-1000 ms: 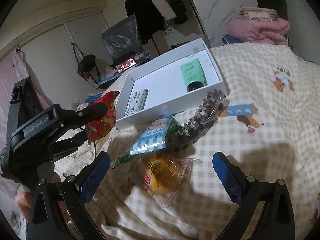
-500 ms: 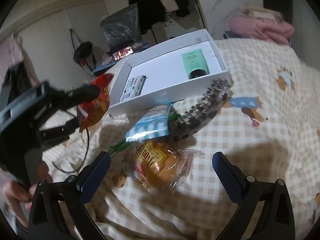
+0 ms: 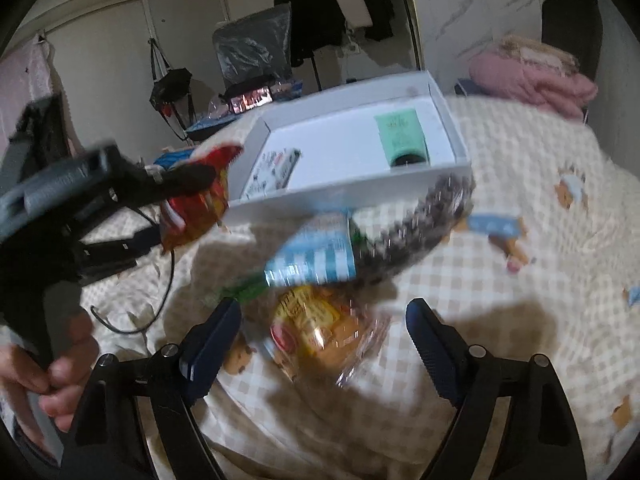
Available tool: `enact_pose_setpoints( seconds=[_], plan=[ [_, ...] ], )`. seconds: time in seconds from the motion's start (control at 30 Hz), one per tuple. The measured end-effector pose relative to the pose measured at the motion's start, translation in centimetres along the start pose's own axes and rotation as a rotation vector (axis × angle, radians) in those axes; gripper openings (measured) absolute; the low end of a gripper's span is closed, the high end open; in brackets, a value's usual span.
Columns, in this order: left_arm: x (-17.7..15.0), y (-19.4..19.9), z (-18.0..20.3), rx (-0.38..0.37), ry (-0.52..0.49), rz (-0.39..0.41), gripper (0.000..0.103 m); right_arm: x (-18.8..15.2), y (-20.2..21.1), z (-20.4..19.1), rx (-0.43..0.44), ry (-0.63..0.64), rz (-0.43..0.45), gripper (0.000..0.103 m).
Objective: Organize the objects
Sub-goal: 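Grasp the blue-and-white milk candy stick with the right gripper and lift it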
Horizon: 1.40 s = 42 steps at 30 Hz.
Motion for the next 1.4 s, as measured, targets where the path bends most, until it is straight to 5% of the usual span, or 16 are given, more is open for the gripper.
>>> enact_pose_setpoints(
  seconds=[0.17, 0.33, 0.67, 0.8, 0.9, 1.0, 1.07, 1.1, 1.17, 1.3, 1.4],
  plan=[
    [0.2, 0.0, -1.0, -0.018, 0.032, -0.003, 0.068, 2.8, -0.4, -0.8, -0.001, 0.01, -0.02, 0.084],
    [0.5, 0.3, -2.1, -0.037, 0.066, 0.006, 0.068, 3.1, -3.2, -0.9, -0.085, 0.034, -0.145, 0.04],
    [0.7, 0.5, -2.4, -0.048, 0.075, 0.004, 0.068, 1.2, -0.7, 1.5, -0.06, 0.074, -0.405, 0.036],
    [0.6, 0.5, -2.2, -0.05, 0.068, 0.002, 0.068, -0.8, -0.9, 1.9, -0.085, 0.128, -0.489, 0.043],
    [0.6, 0.4, -2.2, -0.048, 0.064, 0.001, 0.068, -0.3, -0.5, 2.1, -0.09, 0.094, -0.44, 0.093],
    [0.6, 0.4, -2.2, -0.05, 0.066, -0.002, 0.068, 0.9, -0.1, 0.9, -0.156, 0.188, -0.359, 0.092],
    [0.6, 0.3, -2.2, -0.05, 0.067, -0.004, 0.068, 1.6, -0.2, -0.4, -0.174, 0.263, -0.31, 0.08],
    [0.6, 0.3, -2.2, -0.051, 0.067, -0.005, 0.068, 1.7, -0.6, -1.0, -0.144, 0.283, -0.313, 0.068],
    [0.7, 0.3, -2.1, -0.054, 0.066, 0.002, 0.068, 1.6, -1.6, -1.6, -0.095, 0.302, -0.328, 0.062],
    [0.7, 0.1, -2.1, -0.057, 0.056, 0.001, 0.068, 0.6, -3.8, -1.1, -0.113, 0.29, -0.368, 0.031],
    [0.7, -0.2, -2.2, -0.054, 0.054, -0.006, 0.068, 0.9, -3.4, 0.4, -0.064, 0.185, -0.355, 0.025]
  ],
)
Point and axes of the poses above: each gripper's, at about its wrist camera, not at the fingertips, and y roughly against the way its jaws point, z to its right, x to its top, the point moved 2 cm from there along -y, roughly the way its jaws point, and after that the axes turned 1 degree about -y, right-handed, at the moved point
